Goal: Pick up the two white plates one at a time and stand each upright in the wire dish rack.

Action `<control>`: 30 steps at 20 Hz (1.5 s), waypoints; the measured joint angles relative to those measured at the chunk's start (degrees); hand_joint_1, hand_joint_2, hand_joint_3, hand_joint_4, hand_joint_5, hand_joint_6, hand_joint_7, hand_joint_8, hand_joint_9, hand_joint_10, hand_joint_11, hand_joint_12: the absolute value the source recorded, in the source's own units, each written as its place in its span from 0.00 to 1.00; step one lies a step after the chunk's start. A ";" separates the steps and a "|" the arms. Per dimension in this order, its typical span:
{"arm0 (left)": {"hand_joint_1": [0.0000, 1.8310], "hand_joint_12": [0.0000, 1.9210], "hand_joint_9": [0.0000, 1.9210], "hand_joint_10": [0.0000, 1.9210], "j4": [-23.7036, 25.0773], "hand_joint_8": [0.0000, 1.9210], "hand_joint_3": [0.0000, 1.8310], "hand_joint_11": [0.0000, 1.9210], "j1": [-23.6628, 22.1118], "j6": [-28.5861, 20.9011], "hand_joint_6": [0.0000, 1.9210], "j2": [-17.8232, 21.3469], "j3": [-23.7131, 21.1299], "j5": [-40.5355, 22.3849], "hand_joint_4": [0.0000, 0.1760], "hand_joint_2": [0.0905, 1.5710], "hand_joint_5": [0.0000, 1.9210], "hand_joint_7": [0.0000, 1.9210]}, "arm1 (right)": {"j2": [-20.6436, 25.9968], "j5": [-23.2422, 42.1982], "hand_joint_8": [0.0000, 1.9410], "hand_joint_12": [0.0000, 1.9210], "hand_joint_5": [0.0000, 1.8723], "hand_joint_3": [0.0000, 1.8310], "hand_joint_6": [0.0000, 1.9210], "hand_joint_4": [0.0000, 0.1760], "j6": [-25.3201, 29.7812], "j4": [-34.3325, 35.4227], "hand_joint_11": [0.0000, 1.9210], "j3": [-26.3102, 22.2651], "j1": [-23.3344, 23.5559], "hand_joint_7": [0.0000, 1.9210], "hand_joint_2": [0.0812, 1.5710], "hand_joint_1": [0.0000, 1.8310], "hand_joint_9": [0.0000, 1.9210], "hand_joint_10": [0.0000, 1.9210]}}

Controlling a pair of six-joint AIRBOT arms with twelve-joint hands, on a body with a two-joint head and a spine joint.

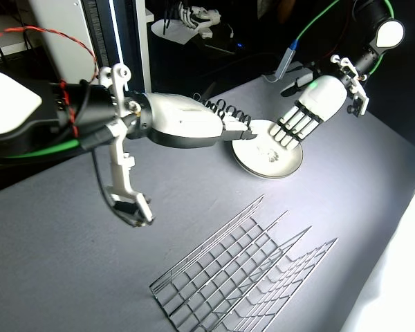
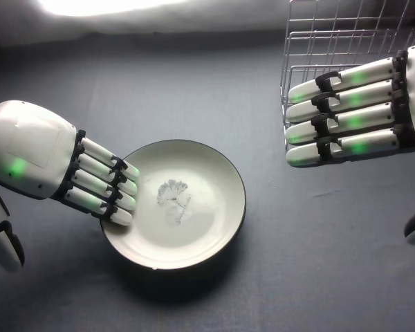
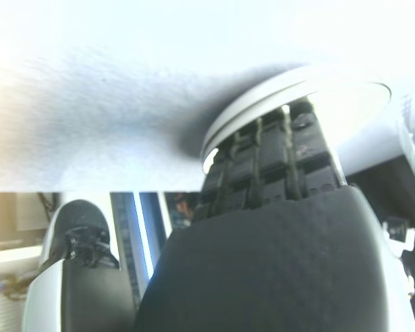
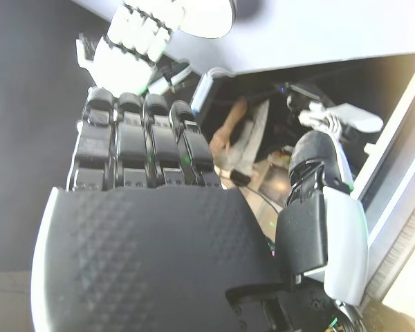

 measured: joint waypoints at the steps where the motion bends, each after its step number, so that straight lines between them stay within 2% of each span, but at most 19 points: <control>1: 0.00 0.00 0.00 0.00 0.00 0.00 0.00 0.00 0.22 0.00 0.00 0.00 0.02 0.00 0.00 0.66 0.02 0.00 | -0.44 0.04 0.00 0.00 0.00 0.00 0.00 0.00 -0.04 -0.76 0.00 0.59 -0.11 0.00 0.69 0.00 0.00 0.00; 12: 0.00 0.00 0.00 0.00 0.24 0.00 0.00 0.00 1.97 0.00 0.00 -0.94 0.37 0.07 0.00 0.65 0.02 0.00 | -2.71 8.66 0.00 0.00 0.00 0.00 0.00 0.00 -0.04 -0.87 0.00 3.37 -2.23 0.00 0.68 0.00 0.00 0.00; 21: 0.00 0.00 0.00 0.00 -3.34 0.00 0.00 0.00 3.58 0.22 0.00 -3.50 -1.18 1.68 0.00 0.66 0.02 0.00 | -2.93 5.51 0.00 0.00 0.00 0.00 0.00 0.00 0.15 0.52 0.00 2.10 -3.48 0.00 0.68 0.00 0.00 0.00; 26: 0.00 0.00 0.00 0.00 -6.29 0.00 0.00 0.00 3.39 0.44 0.00 -6.47 -1.60 3.54 0.00 0.65 0.02 0.00 | -3.04 4.07 0.00 0.00 0.00 0.00 0.00 0.00 0.26 1.36 0.00 1.73 -4.07 0.00 0.68 0.00 0.00 0.00; 30: 0.00 0.00 0.00 0.00 -6.34 0.00 0.00 0.00 2.82 0.39 0.00 -7.43 -1.29 3.72 0.00 0.66 0.02 0.00 | -3.04 2.71 0.00 0.00 0.00 0.00 0.00 0.00 0.26 1.62 0.00 1.73 -4.28 0.00 0.68 0.00 0.00 0.00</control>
